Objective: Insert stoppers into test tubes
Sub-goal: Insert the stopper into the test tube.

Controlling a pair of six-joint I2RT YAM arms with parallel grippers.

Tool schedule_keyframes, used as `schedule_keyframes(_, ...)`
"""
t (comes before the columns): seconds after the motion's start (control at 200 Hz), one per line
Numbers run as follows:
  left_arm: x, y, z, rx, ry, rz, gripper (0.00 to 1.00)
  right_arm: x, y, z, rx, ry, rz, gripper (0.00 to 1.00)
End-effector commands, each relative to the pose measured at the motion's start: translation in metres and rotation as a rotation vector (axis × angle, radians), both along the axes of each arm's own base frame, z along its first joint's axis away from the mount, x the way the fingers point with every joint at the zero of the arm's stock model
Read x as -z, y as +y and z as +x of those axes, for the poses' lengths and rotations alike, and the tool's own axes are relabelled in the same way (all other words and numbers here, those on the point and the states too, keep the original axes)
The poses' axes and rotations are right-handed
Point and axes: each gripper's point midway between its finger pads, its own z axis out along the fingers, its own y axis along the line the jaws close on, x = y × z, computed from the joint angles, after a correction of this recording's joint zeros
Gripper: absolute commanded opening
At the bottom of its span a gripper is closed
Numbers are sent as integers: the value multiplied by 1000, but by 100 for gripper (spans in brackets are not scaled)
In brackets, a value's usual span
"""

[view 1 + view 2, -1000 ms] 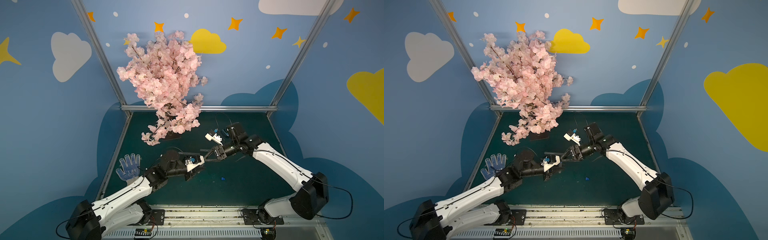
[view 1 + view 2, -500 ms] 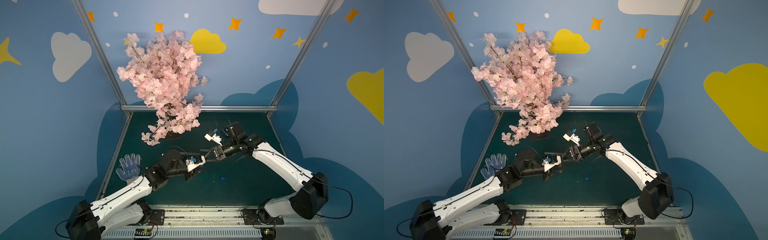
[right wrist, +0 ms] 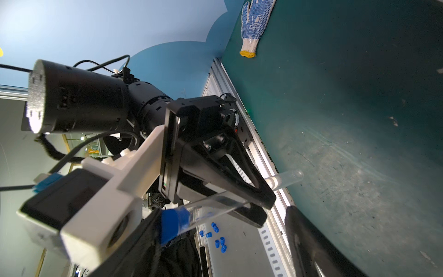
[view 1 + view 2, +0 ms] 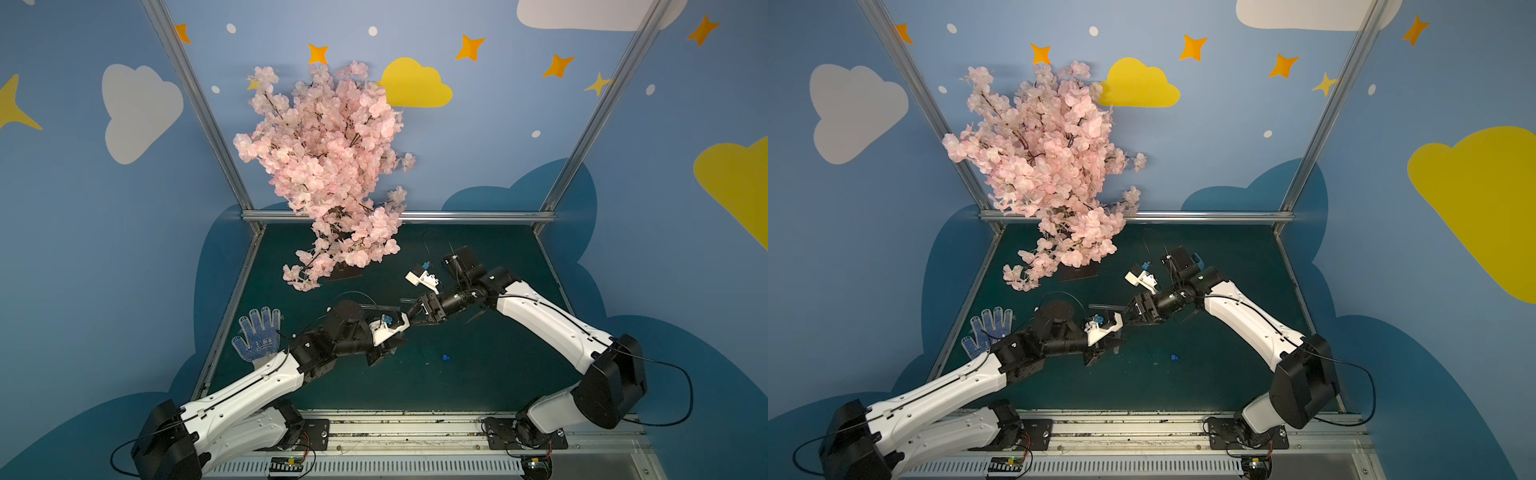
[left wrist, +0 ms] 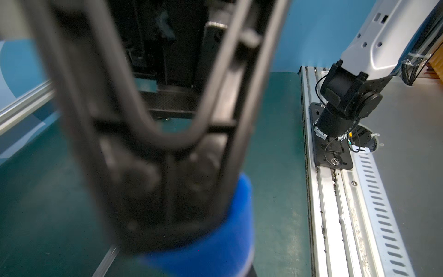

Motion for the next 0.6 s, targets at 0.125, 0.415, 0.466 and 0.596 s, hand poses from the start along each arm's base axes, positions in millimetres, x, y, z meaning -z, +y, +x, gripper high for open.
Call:
schedule_keyframes(0.125, -281, 10, -54, 186, -720, -741, 2, 129, -49, 9, 99, -33, -557, 79)
schedule_keyframes(0.415, -253, 9, -21, 108, -578, -695, 2, 116, -38, -8, 18, -76, -488, 79)
schedule_keyframes(0.466, -250, 10, -19, 102, -562, -690, 2, 117, -39, -9, 15, -80, -491, 79)
schedule_keyframes(0.596, -242, 9, -15, 97, -526, -669, 2, 128, -54, -3, 26, -127, -585, 79)
